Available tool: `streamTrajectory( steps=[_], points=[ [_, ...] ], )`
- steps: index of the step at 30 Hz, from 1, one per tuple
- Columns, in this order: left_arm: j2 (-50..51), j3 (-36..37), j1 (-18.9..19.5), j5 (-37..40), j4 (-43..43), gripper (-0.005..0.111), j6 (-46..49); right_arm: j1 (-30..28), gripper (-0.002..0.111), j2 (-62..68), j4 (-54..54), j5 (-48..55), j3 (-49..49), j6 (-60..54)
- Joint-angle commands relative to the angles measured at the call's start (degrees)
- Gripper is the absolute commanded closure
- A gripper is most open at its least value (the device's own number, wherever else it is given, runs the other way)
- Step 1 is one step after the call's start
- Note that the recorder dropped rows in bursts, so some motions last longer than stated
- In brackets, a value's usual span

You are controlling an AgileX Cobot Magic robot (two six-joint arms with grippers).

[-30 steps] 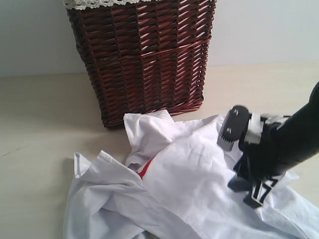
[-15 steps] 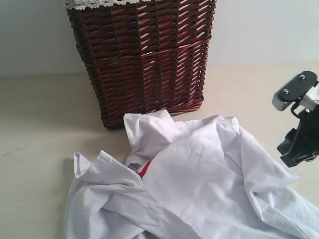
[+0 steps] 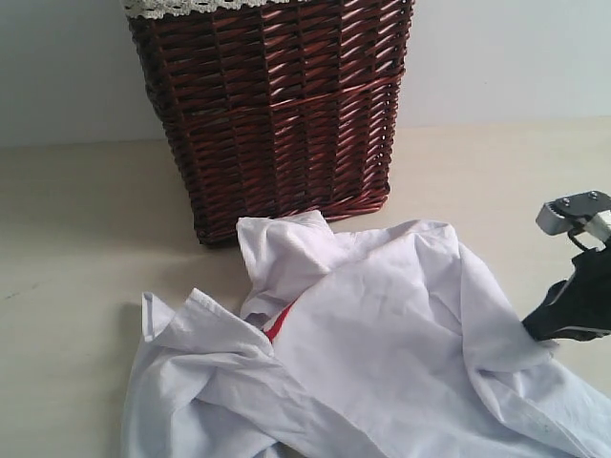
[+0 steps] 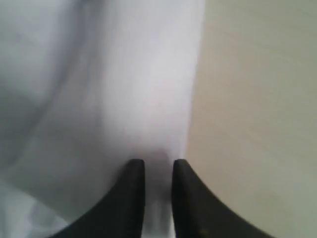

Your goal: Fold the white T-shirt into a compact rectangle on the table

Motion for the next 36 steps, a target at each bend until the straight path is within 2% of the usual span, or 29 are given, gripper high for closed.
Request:
streamTrajectory(
  steps=[1, 5, 8, 12, 15, 17, 21, 23, 29, 36],
  points=[
    [-0.23, -0.04, 0.22, -0.42, 0.10, 0.107, 0.08, -0.19, 0.106, -0.85, 12.40, 13.60, 0.19, -10.98],
    [-0.23, -0.04, 0.22, -0.42, 0.10, 0.107, 0.08, -0.19, 0.108, -2.22, 17.57, 22.89, 0.19, -17.38],
    [-0.23, -0.04, 0.22, -0.42, 0.10, 0.107, 0.08, -0.19, 0.108, -3.95, 18.28, 23.38, 0.19, -17.38],
    [-0.23, -0.04, 0.22, -0.42, 0.10, 0.107, 0.08, -0.19, 0.108, -6.68, 18.31, 17.45, 0.19, -17.77],
    [-0.23, -0.04, 0.22, -0.42, 0.10, 0.107, 0.08, -0.32, 0.105, -8.40, 13.67, 8.98, 0.19, -9.59],
    [-0.23, -0.04, 0.22, -0.42, 0.10, 0.107, 0.08, -1.06, 0.092, -8.25, 8.23, 7.60, 0.19, -3.97],
    [-0.23, -0.04, 0.22, -0.42, 0.10, 0.107, 0.08, -3.22, 0.052, -6.99, -0.62, 9.74, 0.19, 5.17],
    [-0.23, -0.04, 0.22, -0.42, 0.10, 0.107, 0.08, -4.45, 0.043, -6.90, -0.65, 8.97, 0.19, 9.45],
    [-0.23, -0.04, 0.22, -0.42, 0.10, 0.107, 0.08, -6.99, 0.049, -5.97, 0.94, 9.08, 0.19, 16.62],
    [-0.23, -0.04, 0.22, -0.42, 0.10, 0.107, 0.08, -6.99, 0.049, -1.56, 1.04, 11.51, 0.19, 20.15]
  ],
)
